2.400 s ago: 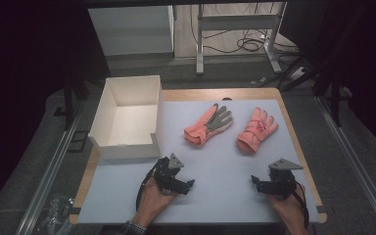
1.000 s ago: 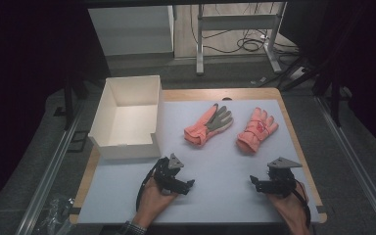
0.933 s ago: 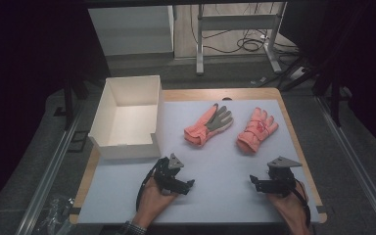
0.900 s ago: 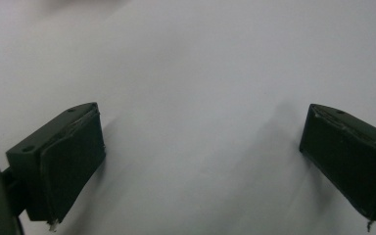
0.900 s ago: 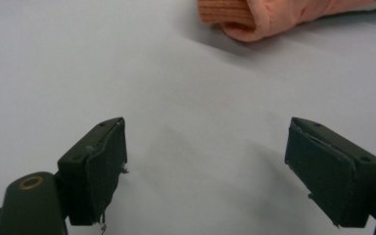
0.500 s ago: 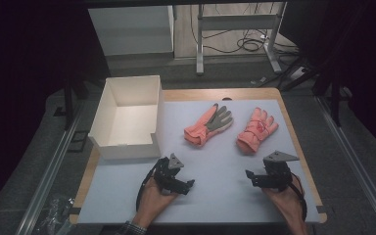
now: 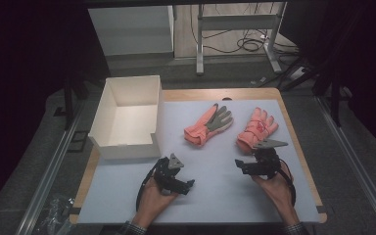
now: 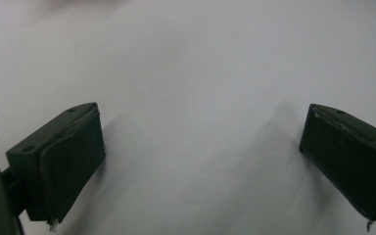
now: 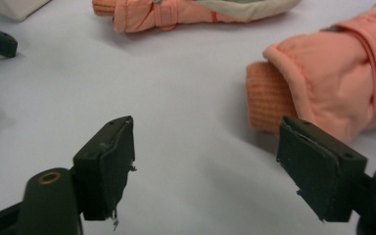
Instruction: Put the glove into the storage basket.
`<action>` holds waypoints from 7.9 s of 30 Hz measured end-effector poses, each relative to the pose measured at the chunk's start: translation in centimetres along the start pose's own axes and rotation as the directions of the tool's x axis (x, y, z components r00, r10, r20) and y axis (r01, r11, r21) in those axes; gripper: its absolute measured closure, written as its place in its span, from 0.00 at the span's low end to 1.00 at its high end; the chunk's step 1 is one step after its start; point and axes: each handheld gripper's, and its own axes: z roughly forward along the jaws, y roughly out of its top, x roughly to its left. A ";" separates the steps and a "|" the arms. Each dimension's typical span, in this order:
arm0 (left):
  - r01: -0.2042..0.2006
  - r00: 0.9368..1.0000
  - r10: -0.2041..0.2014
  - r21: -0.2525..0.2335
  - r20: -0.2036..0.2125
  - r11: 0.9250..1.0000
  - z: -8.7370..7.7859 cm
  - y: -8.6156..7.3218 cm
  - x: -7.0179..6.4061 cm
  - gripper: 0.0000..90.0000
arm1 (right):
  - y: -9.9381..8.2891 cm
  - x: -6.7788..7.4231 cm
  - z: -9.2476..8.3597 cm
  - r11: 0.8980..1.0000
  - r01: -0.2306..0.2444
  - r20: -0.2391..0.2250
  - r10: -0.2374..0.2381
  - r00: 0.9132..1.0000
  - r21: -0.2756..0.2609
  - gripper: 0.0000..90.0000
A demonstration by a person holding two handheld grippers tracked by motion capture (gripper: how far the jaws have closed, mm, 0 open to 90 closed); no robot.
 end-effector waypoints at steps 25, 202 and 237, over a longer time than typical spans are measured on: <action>-0.005 1.000 0.005 0.005 -0.001 1.000 0.0 0.0 0.0 0.03 | 8.7 -0.9 7.2 1.000 0.014 0.009 -0.014 1.000 -0.020 0.57; -0.002 1.000 0.002 0.004 0.001 1.000 0.0 0.0 0.0 0.03 | 6.7 -12.7 4.9 0.989 -0.129 0.227 0.110 0.968 0.071 0.44; -0.002 1.000 0.002 0.003 0.000 1.000 0.0 0.0 0.0 0.03 | 6.5 -12.1 2.8 0.978 -0.194 0.081 0.188 0.979 0.072 0.95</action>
